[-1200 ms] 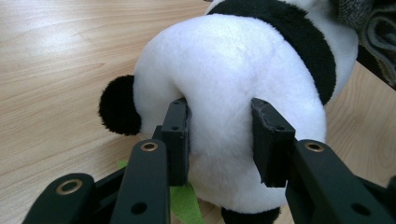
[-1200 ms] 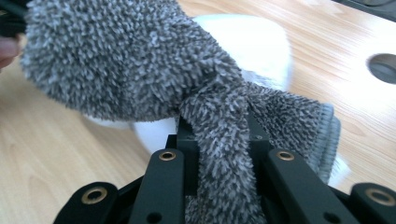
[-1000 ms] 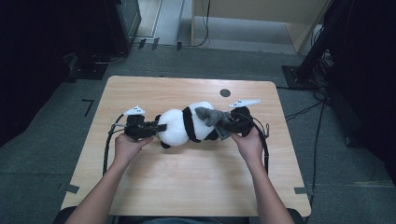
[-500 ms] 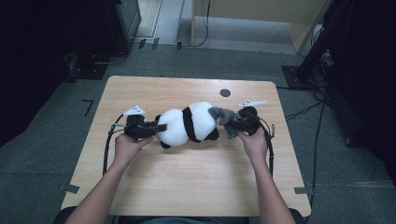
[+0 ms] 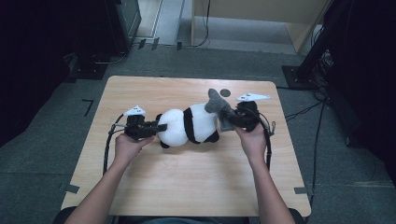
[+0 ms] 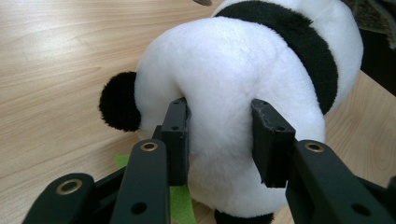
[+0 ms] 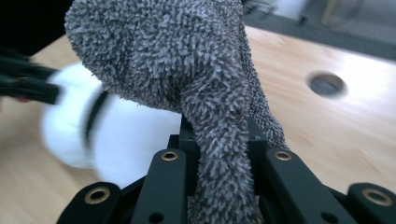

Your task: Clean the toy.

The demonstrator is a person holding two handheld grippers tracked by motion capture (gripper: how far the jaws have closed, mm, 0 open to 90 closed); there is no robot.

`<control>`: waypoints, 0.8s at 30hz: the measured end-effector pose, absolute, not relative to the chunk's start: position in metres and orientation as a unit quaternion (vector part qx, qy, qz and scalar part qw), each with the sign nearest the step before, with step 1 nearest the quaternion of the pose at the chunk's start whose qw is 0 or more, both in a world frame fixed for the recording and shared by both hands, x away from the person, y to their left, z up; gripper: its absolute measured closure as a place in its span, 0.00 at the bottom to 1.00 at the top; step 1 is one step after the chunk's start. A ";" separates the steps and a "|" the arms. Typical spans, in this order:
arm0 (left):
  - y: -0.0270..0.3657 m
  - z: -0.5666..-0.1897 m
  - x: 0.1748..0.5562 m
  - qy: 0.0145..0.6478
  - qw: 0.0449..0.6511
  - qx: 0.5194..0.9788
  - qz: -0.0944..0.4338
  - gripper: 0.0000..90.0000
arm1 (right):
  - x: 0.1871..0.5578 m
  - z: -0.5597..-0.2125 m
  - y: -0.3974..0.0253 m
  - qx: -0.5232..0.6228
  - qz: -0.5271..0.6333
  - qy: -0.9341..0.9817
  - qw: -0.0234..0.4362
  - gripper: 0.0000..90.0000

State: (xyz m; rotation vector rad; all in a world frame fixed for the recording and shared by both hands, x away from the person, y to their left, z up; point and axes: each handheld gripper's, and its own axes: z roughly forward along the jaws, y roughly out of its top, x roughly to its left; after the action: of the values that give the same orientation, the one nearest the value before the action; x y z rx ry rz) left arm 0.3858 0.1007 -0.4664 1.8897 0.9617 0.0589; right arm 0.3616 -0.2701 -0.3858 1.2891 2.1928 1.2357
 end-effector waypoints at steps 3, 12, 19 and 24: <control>0.101 -0.466 0.385 0.395 0.489 0.777 0.025 0.69 | 0.359 -0.383 -0.241 0.418 0.427 0.786 0.158 0.86; 0.100 -0.466 0.381 0.398 0.489 0.776 0.028 0.69 | 0.364 -0.396 -0.185 0.369 0.410 0.822 0.143 0.86; 0.099 -0.468 0.377 0.400 0.487 0.776 0.029 0.69 | 0.364 -0.413 -0.150 0.333 0.389 0.850 0.122 0.86; 0.098 -0.468 0.377 0.403 0.484 0.776 0.032 0.69 | 0.361 -0.420 -0.143 0.319 0.383 0.860 0.113 0.85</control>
State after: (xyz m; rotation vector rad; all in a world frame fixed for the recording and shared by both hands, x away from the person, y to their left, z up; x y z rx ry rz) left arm 0.3773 0.0984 -0.4685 1.8889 0.9817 0.0770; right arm 0.3611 -0.1431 -0.4202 0.9356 2.5220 1.1230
